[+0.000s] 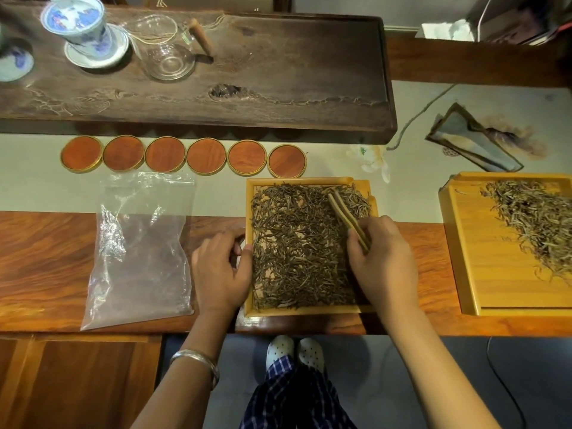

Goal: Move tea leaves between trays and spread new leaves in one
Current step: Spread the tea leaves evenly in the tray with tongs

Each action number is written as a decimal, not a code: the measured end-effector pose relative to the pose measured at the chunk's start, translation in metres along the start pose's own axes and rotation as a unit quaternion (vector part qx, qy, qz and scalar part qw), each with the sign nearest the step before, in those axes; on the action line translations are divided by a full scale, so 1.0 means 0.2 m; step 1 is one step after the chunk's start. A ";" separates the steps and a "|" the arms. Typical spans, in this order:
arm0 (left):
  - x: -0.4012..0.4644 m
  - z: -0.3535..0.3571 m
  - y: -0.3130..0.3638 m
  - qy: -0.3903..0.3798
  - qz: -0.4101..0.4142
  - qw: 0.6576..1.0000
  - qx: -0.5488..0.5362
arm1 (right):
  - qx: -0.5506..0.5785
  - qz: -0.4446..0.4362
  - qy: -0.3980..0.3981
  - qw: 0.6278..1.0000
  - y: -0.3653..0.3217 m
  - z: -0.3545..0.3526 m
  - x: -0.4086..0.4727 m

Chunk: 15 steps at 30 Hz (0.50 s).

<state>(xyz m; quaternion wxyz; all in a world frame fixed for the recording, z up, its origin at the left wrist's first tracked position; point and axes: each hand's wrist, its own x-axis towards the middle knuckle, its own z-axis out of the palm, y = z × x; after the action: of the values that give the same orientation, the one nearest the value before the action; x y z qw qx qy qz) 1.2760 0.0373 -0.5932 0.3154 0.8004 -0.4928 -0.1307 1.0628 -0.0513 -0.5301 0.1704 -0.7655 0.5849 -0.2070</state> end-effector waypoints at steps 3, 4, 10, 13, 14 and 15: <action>0.00 0.00 0.00 -0.002 -0.002 1.000 0.003 | -0.031 0.021 0.011 0.999 0.05 -0.03 0.02; 0.00 0.00 0.00 -0.003 -0.003 1.000 0.006 | -0.042 0.029 0.004 0.999 0.07 -0.04 0.02; 0.00 0.01 -0.01 -0.008 -0.016 1.000 0.023 | -0.051 0.018 -0.017 0.998 0.09 -0.07 -0.03; 0.00 0.00 -0.01 -0.008 -0.018 1.000 0.023 | -0.051 0.023 -0.012 0.998 0.11 -0.11 -0.08; 0.00 0.00 -0.01 -0.007 -0.019 0.999 0.025 | -0.052 0.028 -0.018 0.998 0.12 -0.12 -0.10; 0.00 0.00 -0.01 -0.007 -0.020 0.999 0.027 | -0.053 0.032 -0.028 0.998 0.12 -0.12 -0.11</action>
<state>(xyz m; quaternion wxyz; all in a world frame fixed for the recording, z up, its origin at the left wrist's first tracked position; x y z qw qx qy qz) 1.2768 0.0373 -0.5947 0.2872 0.8175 -0.4821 -0.1295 1.0247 -0.0364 -0.5239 0.1528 -0.7597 0.6143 -0.1490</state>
